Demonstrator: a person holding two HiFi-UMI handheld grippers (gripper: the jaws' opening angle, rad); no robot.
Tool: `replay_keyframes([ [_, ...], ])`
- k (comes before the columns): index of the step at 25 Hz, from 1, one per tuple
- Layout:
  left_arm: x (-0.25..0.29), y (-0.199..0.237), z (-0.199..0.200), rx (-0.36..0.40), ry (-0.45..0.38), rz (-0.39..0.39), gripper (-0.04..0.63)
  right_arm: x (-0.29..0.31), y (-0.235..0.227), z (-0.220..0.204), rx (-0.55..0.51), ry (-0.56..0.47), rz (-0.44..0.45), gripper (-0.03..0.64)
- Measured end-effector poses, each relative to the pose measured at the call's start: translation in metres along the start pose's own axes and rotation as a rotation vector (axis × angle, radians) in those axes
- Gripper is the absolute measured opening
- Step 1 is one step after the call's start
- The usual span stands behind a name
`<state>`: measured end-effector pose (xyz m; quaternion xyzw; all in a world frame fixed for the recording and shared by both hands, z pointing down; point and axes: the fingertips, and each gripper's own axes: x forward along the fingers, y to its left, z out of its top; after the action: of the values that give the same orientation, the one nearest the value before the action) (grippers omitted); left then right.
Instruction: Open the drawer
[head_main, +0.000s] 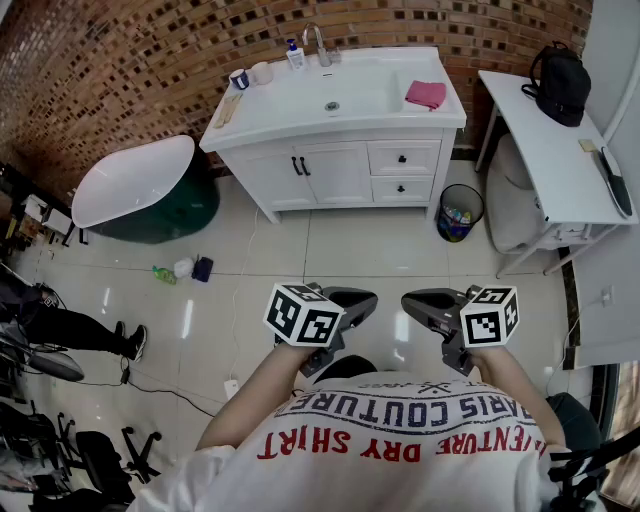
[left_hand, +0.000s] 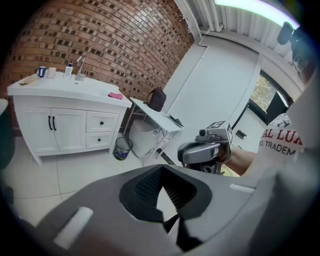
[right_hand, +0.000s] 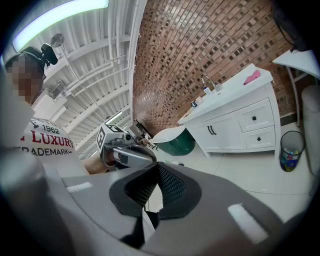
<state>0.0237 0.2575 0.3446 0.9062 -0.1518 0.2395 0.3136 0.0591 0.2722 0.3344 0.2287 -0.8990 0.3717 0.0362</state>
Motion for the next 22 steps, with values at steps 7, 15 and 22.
replay_keyframes([
  [7,0.01,0.021,0.004,-0.01,-0.008,-0.001,-0.012,0.005,-0.025,0.005,0.014,-0.001,-0.014,0.005],
  [15,0.018,0.095,0.041,-0.046,-0.013,-0.029,-0.012,0.04,-0.08,0.054,0.043,-0.007,-0.041,0.005],
  [22,0.024,0.209,0.114,-0.067,0.012,-0.06,-0.012,0.11,-0.157,0.126,0.102,0.0,-0.086,0.005],
])
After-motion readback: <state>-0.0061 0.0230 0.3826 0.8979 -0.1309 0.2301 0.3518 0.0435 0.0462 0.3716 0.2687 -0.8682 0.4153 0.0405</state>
